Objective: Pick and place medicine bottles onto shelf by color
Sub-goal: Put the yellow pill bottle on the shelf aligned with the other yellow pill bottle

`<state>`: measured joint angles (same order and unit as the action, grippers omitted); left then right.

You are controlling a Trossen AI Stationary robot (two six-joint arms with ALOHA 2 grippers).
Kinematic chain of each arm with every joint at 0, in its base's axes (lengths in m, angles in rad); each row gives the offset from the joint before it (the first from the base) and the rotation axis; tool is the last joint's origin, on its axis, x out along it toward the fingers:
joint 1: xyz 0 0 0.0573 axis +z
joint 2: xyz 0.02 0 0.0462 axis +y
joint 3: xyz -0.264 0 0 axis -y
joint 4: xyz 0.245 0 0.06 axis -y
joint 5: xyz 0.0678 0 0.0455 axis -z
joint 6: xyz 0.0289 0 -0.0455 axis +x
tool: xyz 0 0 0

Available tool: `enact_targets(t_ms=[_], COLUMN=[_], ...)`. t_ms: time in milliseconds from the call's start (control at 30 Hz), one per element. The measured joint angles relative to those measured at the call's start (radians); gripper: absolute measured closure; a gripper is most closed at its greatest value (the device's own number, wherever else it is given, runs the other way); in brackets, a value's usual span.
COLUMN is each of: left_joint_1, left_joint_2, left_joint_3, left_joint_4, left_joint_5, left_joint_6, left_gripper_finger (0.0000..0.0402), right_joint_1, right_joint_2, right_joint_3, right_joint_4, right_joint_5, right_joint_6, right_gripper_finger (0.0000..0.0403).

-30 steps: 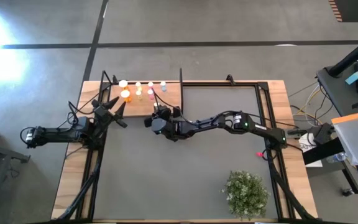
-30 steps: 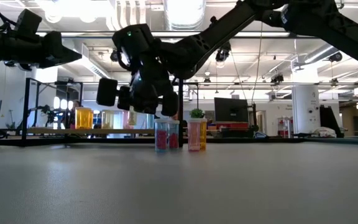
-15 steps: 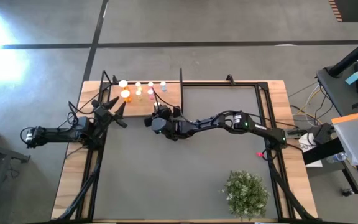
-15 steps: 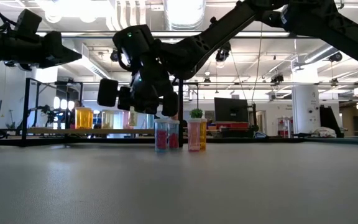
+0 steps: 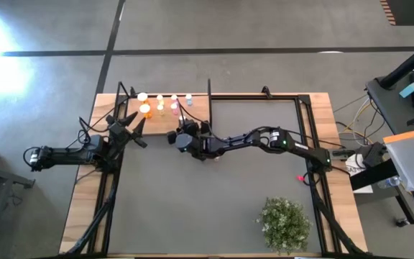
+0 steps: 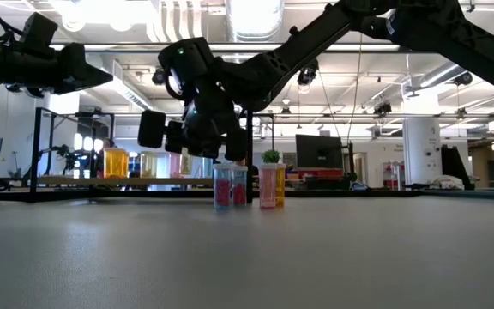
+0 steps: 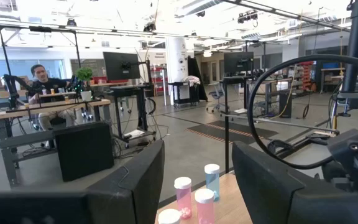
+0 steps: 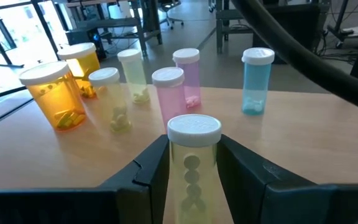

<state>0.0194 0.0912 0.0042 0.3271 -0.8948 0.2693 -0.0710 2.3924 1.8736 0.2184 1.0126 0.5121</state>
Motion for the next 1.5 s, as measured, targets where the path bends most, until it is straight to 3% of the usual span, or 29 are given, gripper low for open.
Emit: enact_targets(t_ms=[1500], left_joint_1=[0.0], left_joint_2=[0.0], left_joint_3=[0.0], left_joint_4=[0.0], left_joint_5=[0.0], left_joint_6=[0.0], left_gripper_finger=[0.0228], right_joint_1=[0.001], right_joint_2=[0.0], right_joint_3=[-0.008], right_joint_4=[-0.004], right_joint_5=[-0.049], right_joint_6=[-0.008], right_gripper_finger=[0.0282])
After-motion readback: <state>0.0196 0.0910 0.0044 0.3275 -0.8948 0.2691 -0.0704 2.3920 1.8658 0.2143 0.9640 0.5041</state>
